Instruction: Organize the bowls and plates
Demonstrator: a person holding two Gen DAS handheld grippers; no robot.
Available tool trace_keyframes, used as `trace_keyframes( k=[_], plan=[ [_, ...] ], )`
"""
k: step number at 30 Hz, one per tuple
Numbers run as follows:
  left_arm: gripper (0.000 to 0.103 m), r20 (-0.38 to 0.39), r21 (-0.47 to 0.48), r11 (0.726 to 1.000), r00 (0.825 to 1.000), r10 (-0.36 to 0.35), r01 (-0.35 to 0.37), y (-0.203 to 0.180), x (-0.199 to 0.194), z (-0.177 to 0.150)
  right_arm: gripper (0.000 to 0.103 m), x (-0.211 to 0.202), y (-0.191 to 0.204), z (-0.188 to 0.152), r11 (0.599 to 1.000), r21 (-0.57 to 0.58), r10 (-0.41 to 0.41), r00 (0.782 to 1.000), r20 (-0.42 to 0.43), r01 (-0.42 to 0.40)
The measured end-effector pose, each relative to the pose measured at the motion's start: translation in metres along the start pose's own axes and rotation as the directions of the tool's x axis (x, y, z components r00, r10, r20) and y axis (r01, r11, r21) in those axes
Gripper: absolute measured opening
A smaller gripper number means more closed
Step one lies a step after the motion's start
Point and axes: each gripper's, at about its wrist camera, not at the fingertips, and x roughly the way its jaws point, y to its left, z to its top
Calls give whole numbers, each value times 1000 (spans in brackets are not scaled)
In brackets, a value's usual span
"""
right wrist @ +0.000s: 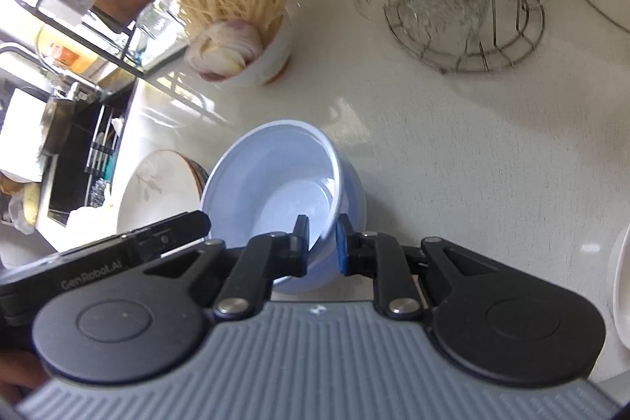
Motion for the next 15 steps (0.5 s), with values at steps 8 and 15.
trace_keyframes(
  k=[8, 15],
  plan=[
    [15, -25, -11, 1000, 1000, -2, 2, 2, 5, -1, 16, 7, -5, 1, 1000, 23, 1, 1000, -30, 0],
    [16, -40, -15, 1000, 999, 2, -3, 1, 8, 0, 18, 6, 0, 1, 1000, -4, -14, 999, -29, 14]
  ],
)
